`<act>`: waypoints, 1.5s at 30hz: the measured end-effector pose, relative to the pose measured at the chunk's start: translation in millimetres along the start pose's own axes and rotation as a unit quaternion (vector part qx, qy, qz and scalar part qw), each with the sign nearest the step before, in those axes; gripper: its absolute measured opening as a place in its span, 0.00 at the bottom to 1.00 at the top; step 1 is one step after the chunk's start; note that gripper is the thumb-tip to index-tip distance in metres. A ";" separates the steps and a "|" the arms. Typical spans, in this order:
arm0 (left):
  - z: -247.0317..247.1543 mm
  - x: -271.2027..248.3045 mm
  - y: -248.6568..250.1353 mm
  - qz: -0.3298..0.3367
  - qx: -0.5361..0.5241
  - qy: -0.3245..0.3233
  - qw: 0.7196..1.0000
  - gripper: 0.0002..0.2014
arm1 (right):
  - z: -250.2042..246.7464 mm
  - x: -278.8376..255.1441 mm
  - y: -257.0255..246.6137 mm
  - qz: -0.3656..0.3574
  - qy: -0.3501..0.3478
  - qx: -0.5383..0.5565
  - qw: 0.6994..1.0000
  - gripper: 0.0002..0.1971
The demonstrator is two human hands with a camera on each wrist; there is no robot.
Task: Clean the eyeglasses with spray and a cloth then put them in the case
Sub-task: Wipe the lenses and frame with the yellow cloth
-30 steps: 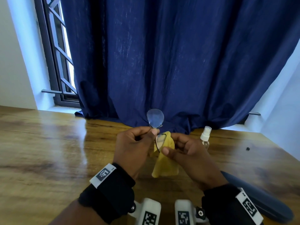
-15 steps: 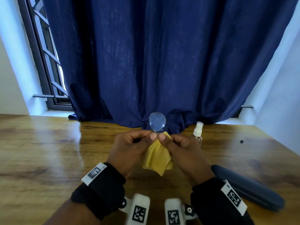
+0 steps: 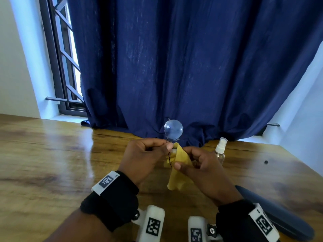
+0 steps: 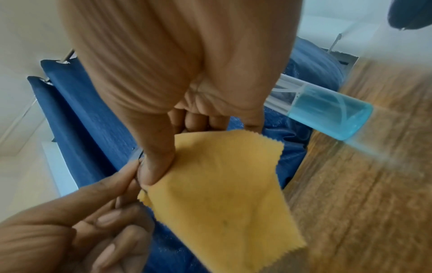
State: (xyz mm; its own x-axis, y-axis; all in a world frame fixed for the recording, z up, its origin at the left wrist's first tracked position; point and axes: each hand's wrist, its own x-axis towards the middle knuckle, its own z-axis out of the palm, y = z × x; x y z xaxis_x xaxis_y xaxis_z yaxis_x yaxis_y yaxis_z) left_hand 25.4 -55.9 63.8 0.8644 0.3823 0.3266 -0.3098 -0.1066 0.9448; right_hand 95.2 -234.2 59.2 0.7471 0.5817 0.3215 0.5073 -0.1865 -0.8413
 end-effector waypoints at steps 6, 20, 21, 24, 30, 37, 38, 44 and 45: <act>10.5 -4.0 -1.5 -0.087 -0.140 -0.013 0.986 0.12 | -2.5 -0.6 -1.4 0.016 -0.025 0.058 0.998 0.14; 10.2 -6.1 -1.1 -0.149 -0.071 -0.071 0.984 0.18 | -3.4 -1.0 -3.4 -0.007 0.018 -0.032 0.999 0.25; 10.8 -6.9 -0.7 -0.153 -0.080 -0.071 0.982 0.18 | -3.4 -1.0 -3.6 -0.005 0.018 -0.031 0.999 0.25; 13.0 -7.4 2.0 -0.139 -0.094 -0.049 0.985 0.14 | -5.5 -1.6 -4.0 -0.001 -0.001 -0.043 0.999 0.17; 11.2 -5.7 2.7 -0.082 -0.077 0.013 0.994 0.09 | -12.8 -1.5 -1.6 0.023 -0.006 0.007 1.000 0.08; 22.5 -11.8 2.1 -0.104 -0.093 -0.005 0.990 0.09 | -3.4 -1.0 0.4 0.021 0.062 0.056 0.996 0.23; 21.1 -10.9 2.4 -0.113 -0.091 -0.005 0.989 0.09 | -3.6 -0.3 -0.1 0.027 0.068 0.070 0.995 0.22; 13.9 -7.1 6.0 -0.108 -0.110 0.040 0.987 0.10 | -12.7 -0.8 2.4 0.026 0.030 0.052 0.998 0.10; 12.4 -5.8 4.7 -0.104 -0.117 0.046 0.987 0.10 | -12.6 -2.0 0.9 0.022 0.012 0.035 0.999 0.10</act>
State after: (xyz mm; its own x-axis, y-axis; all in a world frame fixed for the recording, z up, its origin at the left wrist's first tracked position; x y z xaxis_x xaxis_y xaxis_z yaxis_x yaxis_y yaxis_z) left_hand 23.9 -70.1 66.7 0.8828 0.4562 0.1120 -0.2210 0.1930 0.9560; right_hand 99.6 -245.6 63.3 0.7790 0.5546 0.2926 0.4421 -0.1550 -0.8835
